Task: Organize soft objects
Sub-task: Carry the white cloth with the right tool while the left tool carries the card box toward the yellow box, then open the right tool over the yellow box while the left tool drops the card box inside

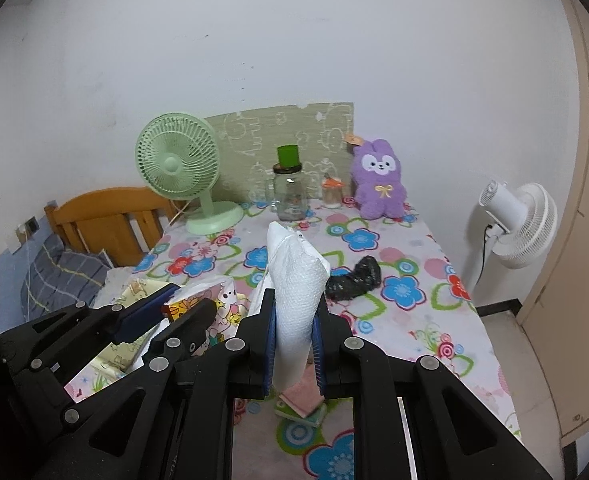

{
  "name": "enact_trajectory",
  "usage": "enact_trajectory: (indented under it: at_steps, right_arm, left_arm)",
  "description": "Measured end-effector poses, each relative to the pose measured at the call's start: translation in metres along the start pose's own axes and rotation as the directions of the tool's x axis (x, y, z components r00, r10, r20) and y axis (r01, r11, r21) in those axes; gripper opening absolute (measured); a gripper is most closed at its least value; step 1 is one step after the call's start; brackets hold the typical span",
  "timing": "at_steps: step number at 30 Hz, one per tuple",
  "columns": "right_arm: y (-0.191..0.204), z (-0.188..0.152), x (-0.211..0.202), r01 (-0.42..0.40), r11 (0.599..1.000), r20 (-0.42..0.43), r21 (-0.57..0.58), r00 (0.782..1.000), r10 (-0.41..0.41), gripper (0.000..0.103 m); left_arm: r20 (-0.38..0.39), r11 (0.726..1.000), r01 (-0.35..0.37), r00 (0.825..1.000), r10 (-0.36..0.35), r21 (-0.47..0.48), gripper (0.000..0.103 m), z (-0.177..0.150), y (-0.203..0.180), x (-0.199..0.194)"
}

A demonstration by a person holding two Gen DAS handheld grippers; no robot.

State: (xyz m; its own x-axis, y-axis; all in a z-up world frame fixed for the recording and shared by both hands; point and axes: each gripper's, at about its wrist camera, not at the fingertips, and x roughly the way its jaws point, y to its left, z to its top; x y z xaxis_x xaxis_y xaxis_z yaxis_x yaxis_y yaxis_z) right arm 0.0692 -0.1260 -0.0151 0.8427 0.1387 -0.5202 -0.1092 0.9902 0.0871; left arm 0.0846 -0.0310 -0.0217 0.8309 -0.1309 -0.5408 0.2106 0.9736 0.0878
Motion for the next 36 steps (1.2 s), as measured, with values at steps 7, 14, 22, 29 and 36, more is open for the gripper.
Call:
enact_trajectory:
  at_steps: [7, 14, 22, 29, 36]
  right_arm:
    - [0.021, 0.009, 0.016, -0.039, 0.999, -0.015, -0.015, 0.999, 0.039, 0.019]
    - [0.042, 0.012, 0.032, -0.086, 0.996, -0.043, -0.039, 0.995, 0.085, 0.019]
    - [0.065, 0.005, 0.062, -0.127, 0.991, -0.099, -0.050, 0.988, 0.121, 0.019]
    - [0.083, -0.007, 0.092, -0.159, 0.986, -0.169, -0.055, 0.975, 0.147, 0.019]
    - [0.096, -0.022, 0.119, -0.188, 0.981, -0.240, -0.049, 0.956, 0.171, 0.019]
  left_arm:
    - [-0.015, 1.000, -0.024, 1.000, 0.024, -0.008, 0.020, 0.001, 0.022, 0.004]
    - [-0.045, 0.999, -0.043, 0.998, 0.041, -0.025, 0.020, -0.004, 0.045, 0.011]
    - [-0.096, 0.997, -0.054, 0.994, 0.049, -0.050, 0.020, -0.019, 0.071, 0.031]
    - [-0.162, 0.994, -0.077, 0.985, 0.063, -0.079, 0.020, -0.036, 0.091, 0.051]
    - [-0.235, 0.990, -0.108, 0.968, 0.083, -0.093, 0.023, -0.059, 0.105, 0.070]
